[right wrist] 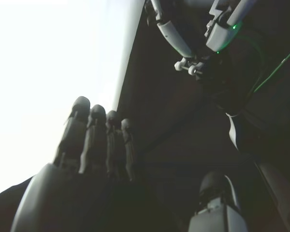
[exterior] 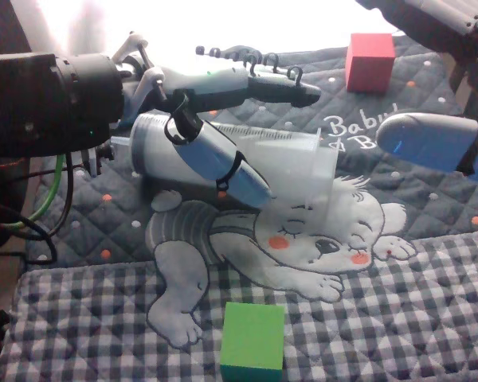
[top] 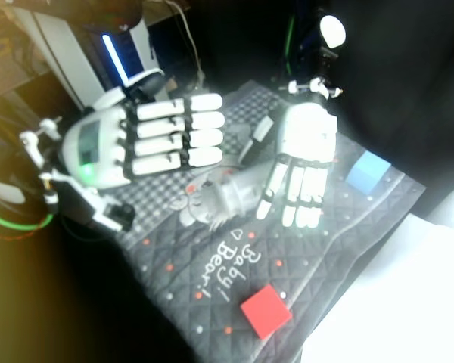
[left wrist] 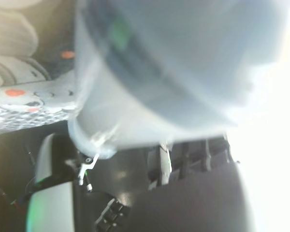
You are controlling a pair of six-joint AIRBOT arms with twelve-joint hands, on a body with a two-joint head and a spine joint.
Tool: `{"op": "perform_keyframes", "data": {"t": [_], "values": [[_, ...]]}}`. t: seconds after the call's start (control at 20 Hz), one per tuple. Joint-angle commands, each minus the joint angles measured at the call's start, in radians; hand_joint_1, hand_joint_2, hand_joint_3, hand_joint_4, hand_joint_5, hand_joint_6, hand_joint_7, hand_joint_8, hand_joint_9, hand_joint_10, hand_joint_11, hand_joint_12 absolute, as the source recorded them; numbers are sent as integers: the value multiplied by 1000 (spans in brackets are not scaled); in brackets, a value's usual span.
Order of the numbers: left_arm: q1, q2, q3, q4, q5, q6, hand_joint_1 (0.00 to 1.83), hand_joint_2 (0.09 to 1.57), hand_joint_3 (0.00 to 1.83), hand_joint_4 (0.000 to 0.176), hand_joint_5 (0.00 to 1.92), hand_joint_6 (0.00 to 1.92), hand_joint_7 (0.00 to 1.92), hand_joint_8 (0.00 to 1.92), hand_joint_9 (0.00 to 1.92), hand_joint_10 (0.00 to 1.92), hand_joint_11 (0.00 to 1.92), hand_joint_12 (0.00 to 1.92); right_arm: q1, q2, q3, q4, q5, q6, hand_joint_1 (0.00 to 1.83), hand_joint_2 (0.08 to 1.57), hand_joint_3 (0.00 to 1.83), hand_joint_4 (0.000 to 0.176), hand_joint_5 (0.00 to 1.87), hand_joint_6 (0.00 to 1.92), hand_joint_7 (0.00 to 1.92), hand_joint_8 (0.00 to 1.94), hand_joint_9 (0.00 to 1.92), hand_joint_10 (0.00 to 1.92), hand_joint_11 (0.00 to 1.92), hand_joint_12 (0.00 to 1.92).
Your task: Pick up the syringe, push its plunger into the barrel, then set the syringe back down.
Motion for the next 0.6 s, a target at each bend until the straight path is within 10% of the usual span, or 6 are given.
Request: {"op": "perform_keyframes", "data": {"t": [0.0, 0.1, 0.3, 0.4, 0.5, 0.55], "values": [[-9, -1, -6, -36, -50, -8, 641, 646, 0, 176, 0, 0, 0, 0, 0, 0, 0, 0, 16, 6, 0, 15, 126, 4, 0, 1132, 63, 0, 138, 2, 152, 4, 163, 8, 221, 110], [-9, 8, -27, -36, -39, -4, 712, 572, 0, 176, 0, 0, 0, 0, 0, 0, 0, 0, 16, 6, -1, 15, 126, 4, 0, 1256, 30, 34, 130, 2, 128, 1, 90, 1, 76, 31], [-14, 61, -99, -113, -40, 34, 550, 585, 5, 176, 0, 0, 0, 0, 0, 0, 0, 0, 16, 6, -3, 16, 127, 4, 146, 1057, 0, 0, 200, 5, 145, 6, 65, 3, 57, 33], [-16, 123, -153, -210, -67, 230, 435, 682, 13, 176, 0, 0, 0, 0, 0, 0, 0, 0, 16, 6, -4, 16, 127, 4, 148, 1017, 0, 0, 184, 1, 133, 1, 44, 0, 21, 19], [-27, 203, -215, -279, -100, 230, 290, 789, 13, 173, 0, 0, 0, 0, 0, 0, 0, 0, 16, 6, -8, 16, 127, 4, 304, 962, 8, 160, 356, 18, 267, 13, 183, 16, 147, 66], [-30, 242, -250, -321, -116, 230, 355, 841, 22, 116, 0, 0, 0, 0, 0, 0, 0, 0, 16, 6, -9, 16, 127, 4, 235, 1173, 31, 173, 375, 7, 246, 2, 164, 2, 118, 53]]}}
